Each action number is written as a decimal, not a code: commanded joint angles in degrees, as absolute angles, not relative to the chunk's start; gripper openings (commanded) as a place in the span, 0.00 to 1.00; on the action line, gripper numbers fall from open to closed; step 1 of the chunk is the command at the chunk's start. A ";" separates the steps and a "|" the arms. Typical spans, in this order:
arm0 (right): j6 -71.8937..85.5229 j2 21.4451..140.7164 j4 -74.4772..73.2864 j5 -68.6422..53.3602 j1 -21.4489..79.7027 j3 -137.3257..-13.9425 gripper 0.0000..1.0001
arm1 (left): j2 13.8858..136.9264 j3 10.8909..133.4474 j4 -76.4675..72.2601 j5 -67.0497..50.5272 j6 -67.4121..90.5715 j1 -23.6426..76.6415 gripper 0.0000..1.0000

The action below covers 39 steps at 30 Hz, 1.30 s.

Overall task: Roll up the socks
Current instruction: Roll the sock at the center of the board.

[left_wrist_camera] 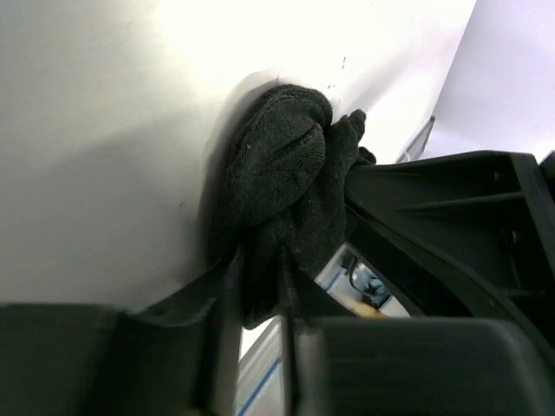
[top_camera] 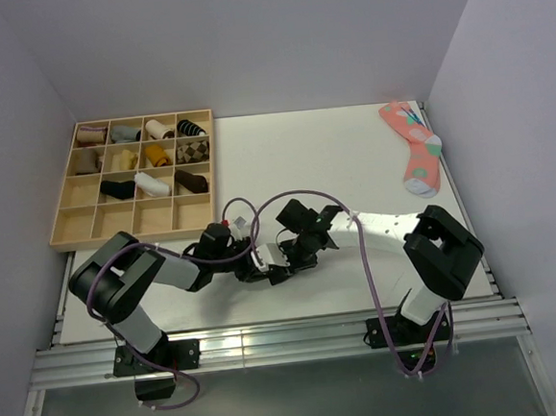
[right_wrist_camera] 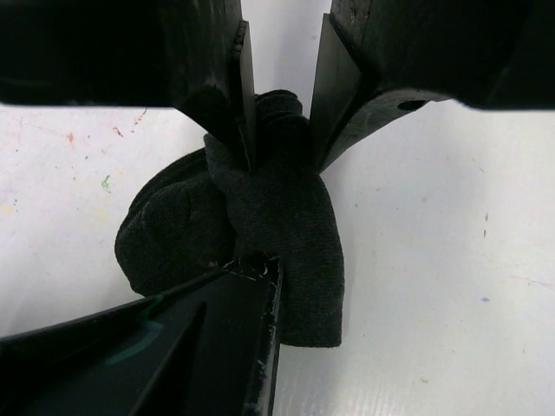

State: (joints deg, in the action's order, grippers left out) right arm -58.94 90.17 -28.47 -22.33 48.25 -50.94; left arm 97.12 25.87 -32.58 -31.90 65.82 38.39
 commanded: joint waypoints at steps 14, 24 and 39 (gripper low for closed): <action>-57.74 99.75 -51.49 -26.98 45.18 -63.10 0.31 | 73.04 10.20 -37.88 -2.21 59.16 42.18 0.45; -58.71 109.68 -64.76 -32.69 43.86 -74.60 0.32 | 71.01 7.65 -44.99 11.51 50.71 55.27 0.49; -58.18 119.97 -72.16 -35.86 39.73 -82.53 0.32 | 88.50 7.12 -70.66 8.61 48.25 59.33 0.50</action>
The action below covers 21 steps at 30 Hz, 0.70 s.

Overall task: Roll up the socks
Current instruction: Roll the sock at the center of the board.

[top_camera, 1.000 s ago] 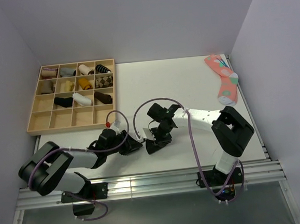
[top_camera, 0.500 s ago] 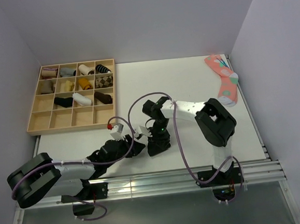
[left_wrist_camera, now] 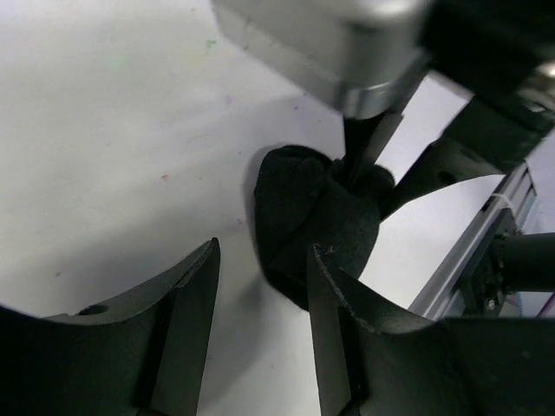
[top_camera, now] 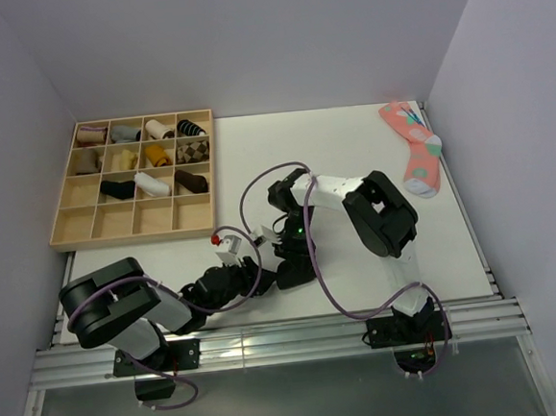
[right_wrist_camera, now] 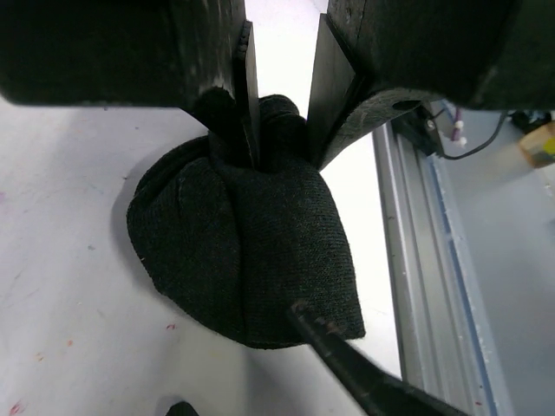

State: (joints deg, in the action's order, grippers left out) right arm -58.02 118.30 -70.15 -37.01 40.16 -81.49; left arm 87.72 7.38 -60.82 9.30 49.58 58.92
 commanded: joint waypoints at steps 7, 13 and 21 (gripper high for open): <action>-57.66 120.85 -72.51 -36.12 39.29 -83.14 0.32 | 86.93 8.17 -69.96 6.69 45.71 59.33 0.52; -56.60 121.64 -72.25 -35.95 39.37 -84.02 0.32 | 87.27 11.07 -67.77 0.80 42.37 59.33 0.52; -55.55 122.96 -72.68 -36.30 39.11 -85.78 0.32 | 90.60 14.85 -62.84 -1.14 40.17 59.50 0.52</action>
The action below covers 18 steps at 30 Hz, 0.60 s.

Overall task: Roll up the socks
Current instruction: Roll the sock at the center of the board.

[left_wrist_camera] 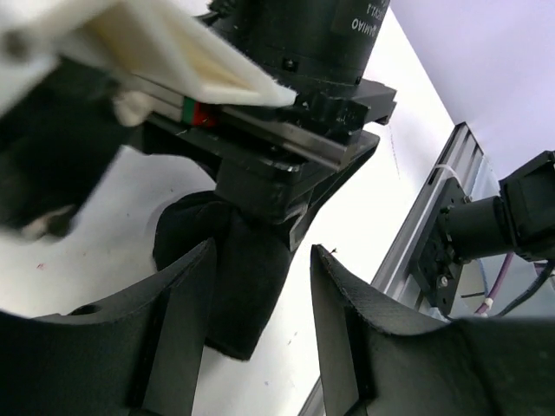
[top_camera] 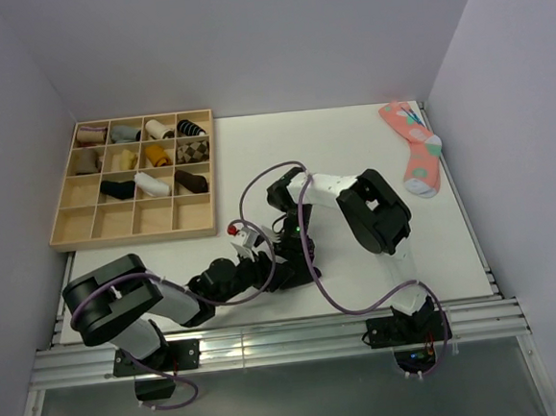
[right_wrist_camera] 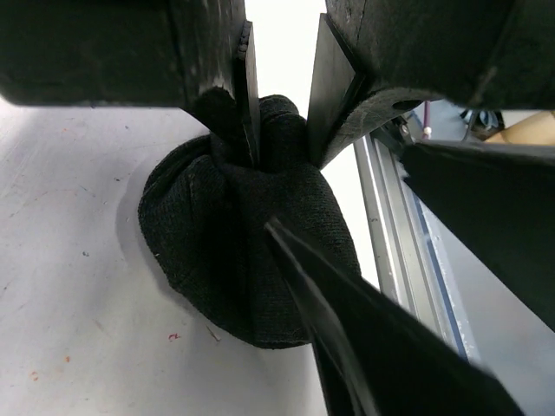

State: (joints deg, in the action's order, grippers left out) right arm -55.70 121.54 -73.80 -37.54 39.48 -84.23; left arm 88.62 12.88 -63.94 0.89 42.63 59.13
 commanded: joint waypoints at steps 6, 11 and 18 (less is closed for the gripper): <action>-55.20 123.13 -72.77 -36.30 38.85 -86.31 0.32 | 94.65 15.64 -64.24 -1.32 40.25 59.50 0.52; -54.93 122.87 -72.69 -36.39 38.50 -86.22 0.32 | 96.59 15.56 -65.83 -1.76 40.87 59.50 0.51; -52.91 122.17 -70.23 -35.77 38.32 -85.34 0.33 | 95.89 18.28 -58.29 -0.27 42.01 59.50 0.21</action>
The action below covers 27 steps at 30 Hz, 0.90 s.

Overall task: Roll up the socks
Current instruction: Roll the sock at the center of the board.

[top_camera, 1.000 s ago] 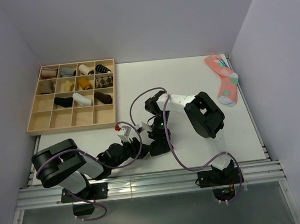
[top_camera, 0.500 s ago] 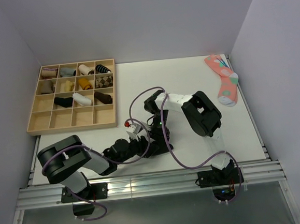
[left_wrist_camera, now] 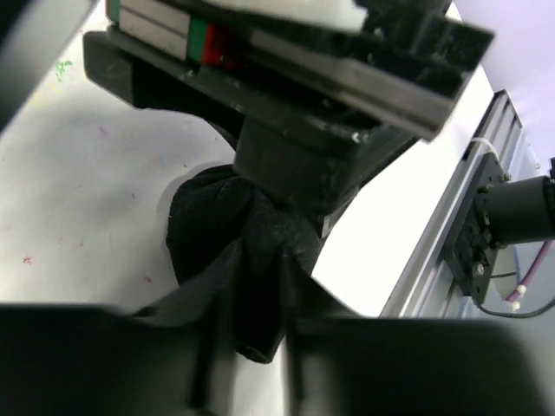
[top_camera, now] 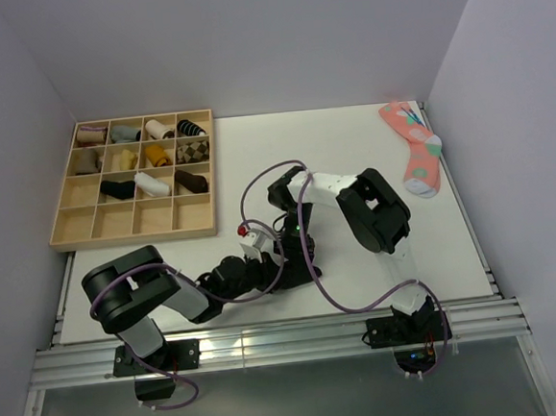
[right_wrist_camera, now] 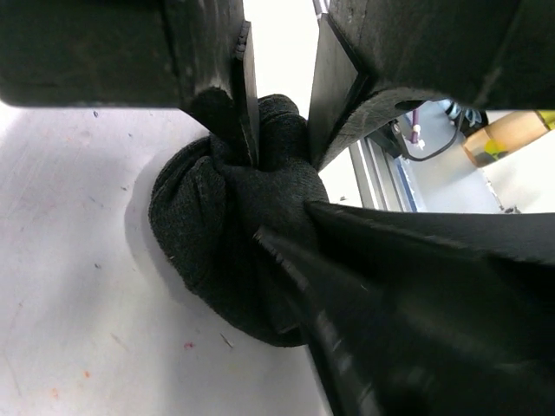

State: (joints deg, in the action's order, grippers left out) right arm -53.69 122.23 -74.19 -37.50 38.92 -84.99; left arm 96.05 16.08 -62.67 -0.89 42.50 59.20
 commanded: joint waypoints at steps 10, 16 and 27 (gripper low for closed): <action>-46.68 116.02 -60.30 -35.94 36.13 -81.48 0.44 | 93.87 21.62 -43.51 3.51 46.31 59.68 0.00; -44.82 111.01 -57.57 -39.54 30.24 -82.00 0.50 | 94.74 22.50 -39.38 4.31 48.34 59.59 0.00; -52.99 97.83 -54.68 -42.45 21.19 -73.31 0.56 | 96.68 24.87 -34.99 1.23 53.25 57.04 0.00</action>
State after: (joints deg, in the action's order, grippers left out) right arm -49.28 102.28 -56.71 -40.23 22.06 -75.70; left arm 94.48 24.51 -44.42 1.85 52.07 57.95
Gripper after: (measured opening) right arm 0.553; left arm 0.055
